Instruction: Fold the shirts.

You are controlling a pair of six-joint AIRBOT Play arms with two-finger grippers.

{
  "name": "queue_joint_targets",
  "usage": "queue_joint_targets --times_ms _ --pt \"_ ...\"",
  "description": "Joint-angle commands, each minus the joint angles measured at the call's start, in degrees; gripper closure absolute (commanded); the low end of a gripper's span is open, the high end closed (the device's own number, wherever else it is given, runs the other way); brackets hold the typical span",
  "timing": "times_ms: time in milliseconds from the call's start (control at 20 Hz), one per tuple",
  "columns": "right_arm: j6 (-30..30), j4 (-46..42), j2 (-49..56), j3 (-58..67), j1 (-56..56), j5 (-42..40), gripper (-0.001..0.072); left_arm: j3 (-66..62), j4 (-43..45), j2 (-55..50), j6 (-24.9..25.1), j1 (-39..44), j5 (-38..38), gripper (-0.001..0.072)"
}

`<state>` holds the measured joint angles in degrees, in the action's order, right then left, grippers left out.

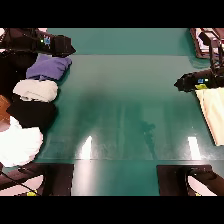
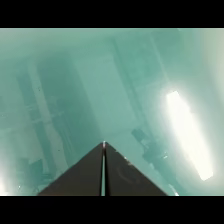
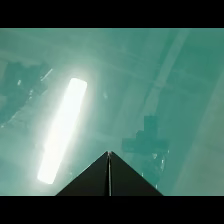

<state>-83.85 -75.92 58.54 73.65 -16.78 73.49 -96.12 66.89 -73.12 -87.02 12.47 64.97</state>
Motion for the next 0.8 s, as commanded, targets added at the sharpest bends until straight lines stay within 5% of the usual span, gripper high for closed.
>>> queue_joint_targets --times_ms 0,750 --pt "0.0 -0.3 0.0 0.0 -0.4 0.0 0.0691 0.0 0.0 0.0 0.0 0.0 0.0 0.0684" --pt "-0.1 -0.3 0.0 0.0 -0.4 0.0 0.0691 0.0 -0.9 0.0 0.1 0.0 -1.5 0.0683"
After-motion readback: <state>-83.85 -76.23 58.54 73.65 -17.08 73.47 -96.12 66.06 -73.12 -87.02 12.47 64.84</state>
